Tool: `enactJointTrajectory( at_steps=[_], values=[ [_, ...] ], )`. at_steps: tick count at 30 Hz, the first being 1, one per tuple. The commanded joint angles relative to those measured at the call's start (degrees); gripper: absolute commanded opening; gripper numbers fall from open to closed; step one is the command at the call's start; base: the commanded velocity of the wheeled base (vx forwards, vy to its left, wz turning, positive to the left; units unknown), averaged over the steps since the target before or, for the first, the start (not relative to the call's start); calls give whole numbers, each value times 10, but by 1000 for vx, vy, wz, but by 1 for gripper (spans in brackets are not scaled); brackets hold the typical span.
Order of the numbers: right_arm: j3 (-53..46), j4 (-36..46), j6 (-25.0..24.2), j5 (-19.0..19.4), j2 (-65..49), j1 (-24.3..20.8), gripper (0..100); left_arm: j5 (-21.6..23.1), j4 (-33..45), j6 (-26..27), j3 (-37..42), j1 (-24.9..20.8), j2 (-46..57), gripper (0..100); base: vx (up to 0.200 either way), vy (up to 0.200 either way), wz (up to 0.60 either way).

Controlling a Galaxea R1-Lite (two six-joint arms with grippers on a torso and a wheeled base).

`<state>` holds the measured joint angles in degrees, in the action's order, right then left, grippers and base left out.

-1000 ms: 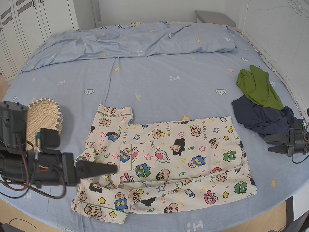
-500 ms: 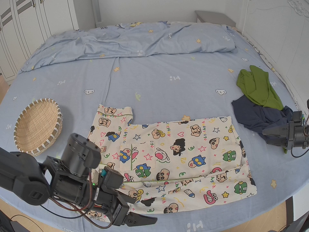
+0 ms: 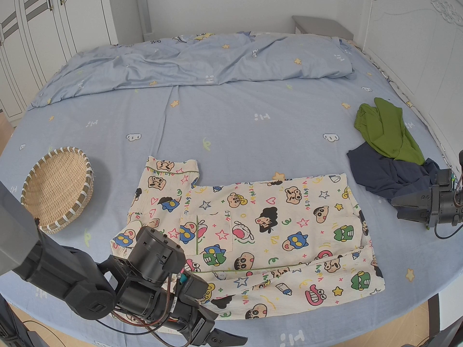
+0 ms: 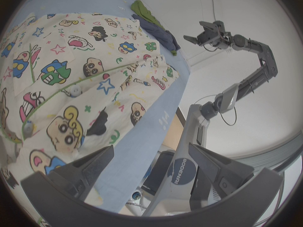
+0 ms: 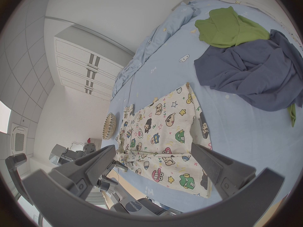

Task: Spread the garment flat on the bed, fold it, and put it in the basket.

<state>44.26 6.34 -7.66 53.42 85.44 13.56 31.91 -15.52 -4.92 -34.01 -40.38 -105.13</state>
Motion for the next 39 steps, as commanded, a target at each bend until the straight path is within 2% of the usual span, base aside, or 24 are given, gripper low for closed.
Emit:
enactJointTrajectory(
  at_steps=[1,8,16,23,26,27,29,34,39],
  values=[
    [-1,0,0,0,2,-1,100,-3,-41,-33,0,-18,-46,100,0,0,0],
    [-1,-1,0,0,1,0,100,-8,-62,-62,-8,-20,-60,100,0,0,0],
    [-1,-1,0,1,1,-1,100,-69,-78,-75,-23,-16,-64,100,0,0,0],
    [-1,-1,0,1,4,-1,100,-80,-81,-114,-47,-15,-61,100,0,0,0],
    [-1,-1,0,1,4,-1,100,-96,-98,-115,-47,-12,-64,100,0,0,0],
    [-1,-1,0,1,4,-2,100,-118,-128,-121,-43,-11,-66,100,0,0,0],
    [-1,0,0,1,4,-2,100,-134,-158,-138,-40,-12,-73,100,0,0,0],
    [-1,0,0,1,5,-1,100,-142,-205,-177,-40,-12,-84,100,0,0,0],
    [-1,0,0,1,5,-1,100,-143,-217,-183,-38,-11,-83,100,0,0,0]
  ],
)
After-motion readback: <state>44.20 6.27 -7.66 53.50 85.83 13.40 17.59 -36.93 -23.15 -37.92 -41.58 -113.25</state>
